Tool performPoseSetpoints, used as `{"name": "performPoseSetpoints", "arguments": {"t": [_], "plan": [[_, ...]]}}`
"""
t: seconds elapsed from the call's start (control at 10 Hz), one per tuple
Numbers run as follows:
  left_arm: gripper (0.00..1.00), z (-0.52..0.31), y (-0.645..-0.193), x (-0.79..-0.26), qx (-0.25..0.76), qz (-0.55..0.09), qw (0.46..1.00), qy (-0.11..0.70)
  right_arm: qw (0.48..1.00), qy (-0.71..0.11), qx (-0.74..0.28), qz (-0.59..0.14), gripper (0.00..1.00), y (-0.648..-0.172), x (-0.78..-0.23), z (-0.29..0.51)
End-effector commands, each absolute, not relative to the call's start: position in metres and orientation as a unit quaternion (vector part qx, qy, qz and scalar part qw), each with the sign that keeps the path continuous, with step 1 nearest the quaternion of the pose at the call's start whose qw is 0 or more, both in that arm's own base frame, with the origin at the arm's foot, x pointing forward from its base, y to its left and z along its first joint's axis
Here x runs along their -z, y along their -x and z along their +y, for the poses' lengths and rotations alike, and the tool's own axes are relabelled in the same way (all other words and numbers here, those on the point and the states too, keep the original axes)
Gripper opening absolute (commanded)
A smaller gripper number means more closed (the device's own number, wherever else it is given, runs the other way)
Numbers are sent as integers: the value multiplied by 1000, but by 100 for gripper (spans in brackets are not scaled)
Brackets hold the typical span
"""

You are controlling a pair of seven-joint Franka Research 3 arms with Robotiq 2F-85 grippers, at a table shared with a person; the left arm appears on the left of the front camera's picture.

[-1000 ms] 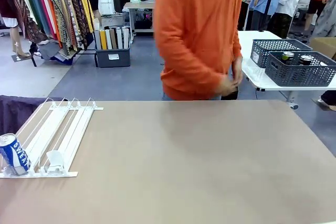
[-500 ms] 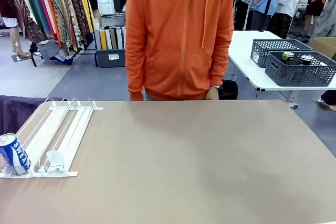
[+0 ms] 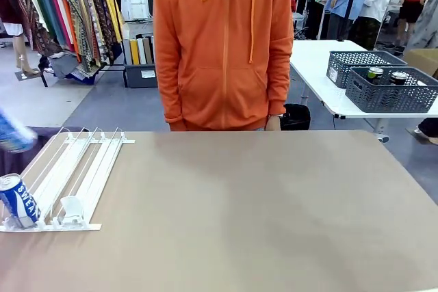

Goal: Retrieve and store the cans from the dispenser.
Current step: Pick up one can from the Automatic Can Dispenser and place it in the middle of the table.

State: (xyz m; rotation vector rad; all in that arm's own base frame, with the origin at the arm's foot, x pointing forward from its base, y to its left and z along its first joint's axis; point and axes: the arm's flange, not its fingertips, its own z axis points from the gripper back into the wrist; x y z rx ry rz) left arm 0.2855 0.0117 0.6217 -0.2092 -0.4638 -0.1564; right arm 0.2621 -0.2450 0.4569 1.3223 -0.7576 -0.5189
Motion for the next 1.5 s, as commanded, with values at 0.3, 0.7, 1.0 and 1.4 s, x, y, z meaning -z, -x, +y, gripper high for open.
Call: {"name": "performPoseSetpoints", "arguments": {"t": [0.3, 0.7, 1.0, 1.4], "plan": [[0, -296, -368, -541, 341, -190, 918, 75, 687, -596, 227, -348, 100, -264, -459, -244], [0, -434, -392, -441, 457, -157, 875, 15, 687, -596, 227, -348, 100, -264, -459, -244], [0, -447, -416, -411, 473, -122, 872, 3, 687, -596, 227, -348, 100, -264, -459, -244], [0, -444, -424, -406, 458, -102, 883, 0, 687, -596, 227, -348, 100, -264, -459, -244]]}}
